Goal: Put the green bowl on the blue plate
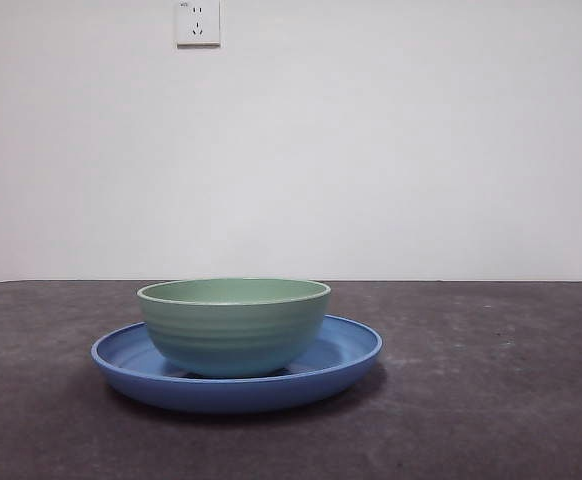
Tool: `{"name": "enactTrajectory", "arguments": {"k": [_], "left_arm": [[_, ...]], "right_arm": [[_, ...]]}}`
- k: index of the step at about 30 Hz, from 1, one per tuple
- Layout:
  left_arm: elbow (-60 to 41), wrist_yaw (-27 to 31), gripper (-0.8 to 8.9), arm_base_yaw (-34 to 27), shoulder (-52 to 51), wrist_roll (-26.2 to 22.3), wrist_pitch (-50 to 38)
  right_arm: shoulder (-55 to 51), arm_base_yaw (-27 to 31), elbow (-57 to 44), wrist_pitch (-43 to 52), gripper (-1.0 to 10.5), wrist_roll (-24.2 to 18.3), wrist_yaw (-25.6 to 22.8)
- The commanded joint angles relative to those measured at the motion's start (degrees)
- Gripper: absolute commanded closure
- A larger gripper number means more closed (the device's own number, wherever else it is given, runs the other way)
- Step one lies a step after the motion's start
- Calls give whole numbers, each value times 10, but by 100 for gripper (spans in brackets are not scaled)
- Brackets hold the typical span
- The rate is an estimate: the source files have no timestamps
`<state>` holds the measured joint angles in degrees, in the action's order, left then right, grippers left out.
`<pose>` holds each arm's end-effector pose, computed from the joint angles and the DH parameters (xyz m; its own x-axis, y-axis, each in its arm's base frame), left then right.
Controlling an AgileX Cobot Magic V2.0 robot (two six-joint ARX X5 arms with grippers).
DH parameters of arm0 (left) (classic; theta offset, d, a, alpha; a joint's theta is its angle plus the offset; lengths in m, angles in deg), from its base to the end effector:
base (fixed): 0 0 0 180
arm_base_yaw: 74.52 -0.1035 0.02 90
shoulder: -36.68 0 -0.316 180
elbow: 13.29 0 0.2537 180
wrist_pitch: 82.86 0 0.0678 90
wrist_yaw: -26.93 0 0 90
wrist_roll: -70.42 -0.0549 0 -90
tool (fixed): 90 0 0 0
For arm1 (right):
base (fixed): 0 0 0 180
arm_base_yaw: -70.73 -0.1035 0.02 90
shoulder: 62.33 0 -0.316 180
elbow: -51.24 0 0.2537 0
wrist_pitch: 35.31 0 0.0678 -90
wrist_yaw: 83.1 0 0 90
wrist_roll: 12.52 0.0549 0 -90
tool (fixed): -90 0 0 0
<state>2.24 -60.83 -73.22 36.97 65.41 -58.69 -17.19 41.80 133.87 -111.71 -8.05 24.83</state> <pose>0.0700 0.0006 0.1527 0.9878 0.0167 -0.1551 -0.0023 0.9957 0.0923 0.0722 0.0592 0.4065 0.4990 0.6276 -0.5976 -0.6250 0.7383 0.2534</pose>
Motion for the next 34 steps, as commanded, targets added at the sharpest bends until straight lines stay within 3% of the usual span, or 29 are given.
{"name": "enactTrajectory", "arguments": {"k": [1,6,10,12,14,16,19,22,25,28,34], "left_arm": [[-12,4,807,1,-1,-3,3],[-12,4,807,1,-1,-3,3],[-12,4,807,1,-1,-3,3],[-12,4,807,1,-1,-3,3],[-12,4,807,1,-1,-3,3],[-12,4,807,1,-1,-3,3],[-12,4,807,1,-1,-3,3],[-12,4,807,1,-1,-3,3],[-12,4,807,1,-1,-3,3],[-12,4,807,1,-1,-3,3],[-12,4,807,1,-1,-3,3]], "right_arm": [[4,-5,6,5,924,-5,0],[-9,17,6,5,924,-4,3],[-54,87,-2,10,924,-7,46],[-86,125,-17,38,924,-11,41],[-125,160,-46,86,924,-41,23],[-170,196,-99,154,924,-79,0],[-239,242,-204,267,924,-111,7],[-307,274,-319,364,924,-112,-6],[-357,289,-422,446,924,-113,-61],[-387,296,-510,519,924,-103,-77],[-429,298,-625,578,924,-94,-109]]}}
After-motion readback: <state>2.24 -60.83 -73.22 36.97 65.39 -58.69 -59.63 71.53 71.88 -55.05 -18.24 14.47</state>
